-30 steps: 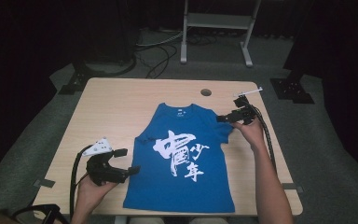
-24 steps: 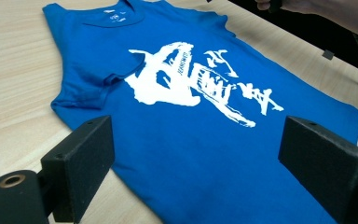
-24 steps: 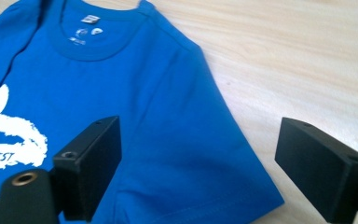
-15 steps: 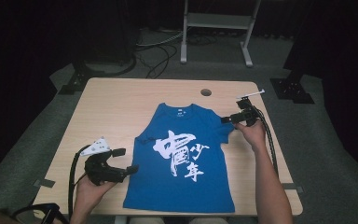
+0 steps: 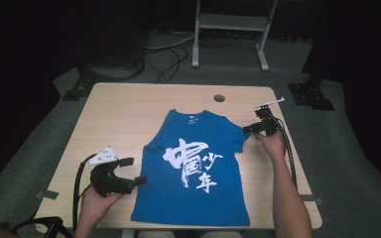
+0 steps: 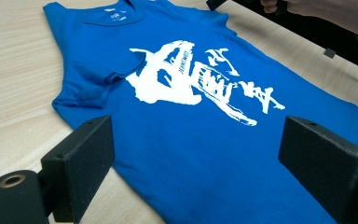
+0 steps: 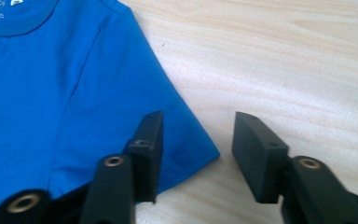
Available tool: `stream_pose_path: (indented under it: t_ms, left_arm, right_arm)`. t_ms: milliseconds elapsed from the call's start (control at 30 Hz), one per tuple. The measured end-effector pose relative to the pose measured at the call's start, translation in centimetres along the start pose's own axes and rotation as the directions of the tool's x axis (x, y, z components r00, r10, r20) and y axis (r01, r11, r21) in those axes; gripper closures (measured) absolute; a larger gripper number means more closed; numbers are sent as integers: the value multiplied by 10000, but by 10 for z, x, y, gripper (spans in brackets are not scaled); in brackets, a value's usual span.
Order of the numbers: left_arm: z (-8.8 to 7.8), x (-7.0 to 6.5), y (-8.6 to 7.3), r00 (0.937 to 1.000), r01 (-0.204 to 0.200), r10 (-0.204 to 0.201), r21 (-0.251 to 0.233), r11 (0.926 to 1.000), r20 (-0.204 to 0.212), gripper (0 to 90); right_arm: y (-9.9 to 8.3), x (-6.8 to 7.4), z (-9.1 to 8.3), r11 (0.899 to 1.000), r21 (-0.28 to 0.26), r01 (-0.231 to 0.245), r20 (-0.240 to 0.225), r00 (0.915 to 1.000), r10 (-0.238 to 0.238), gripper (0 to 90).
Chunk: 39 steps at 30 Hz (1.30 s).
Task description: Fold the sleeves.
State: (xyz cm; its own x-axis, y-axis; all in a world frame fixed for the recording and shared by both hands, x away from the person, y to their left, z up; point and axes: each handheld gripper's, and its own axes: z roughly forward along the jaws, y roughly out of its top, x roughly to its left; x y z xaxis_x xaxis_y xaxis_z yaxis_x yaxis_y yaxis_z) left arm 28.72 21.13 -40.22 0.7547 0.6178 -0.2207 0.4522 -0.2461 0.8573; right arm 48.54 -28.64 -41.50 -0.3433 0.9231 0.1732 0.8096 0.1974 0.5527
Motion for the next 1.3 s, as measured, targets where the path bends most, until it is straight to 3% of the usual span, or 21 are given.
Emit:
stream_pose_path:
  t_ms: [233, 533, 767, 967, 1133, 1300]
  left_arm:
    - [1, 0, 0, 10000, -29, 29, 32, 10000, -8, 102]
    - [-1, 1, 0, 10000, -3, 3, 6, 10000, -35, 102]
    - [-2, 1, -1, 10000, 65, -65, -51, 10000, -56, 102]
    - [-1, 0, 0, 10000, 6, -6, -49, 10000, -8, 102]
    - [0, -2, 1, 10000, -26, 26, -51, 10000, 39, 102]
    - [0, -3, 2, 10000, -62, 63, -71, 10000, 63, 102]
  right_arm:
    - [-1, 6, 4, 9991, 209, 381, 271, 9989, -387, 691]
    - [-4, 12, 6, 9990, -129, 434, 471, 9980, -427, 863]
    - [-11, 16, 1, 9941, -992, 439, 648, 9972, -376, 865]
    - [-11, 21, -14, 9861, -1616, 395, 306, 9989, -350, 865]
    - [-10, 35, -27, 9768, -2048, 623, 11, 9980, -635, 865]
    - [-9, 58, -35, 9650, -2423, 1003, -358, 9930, -1122, 865]
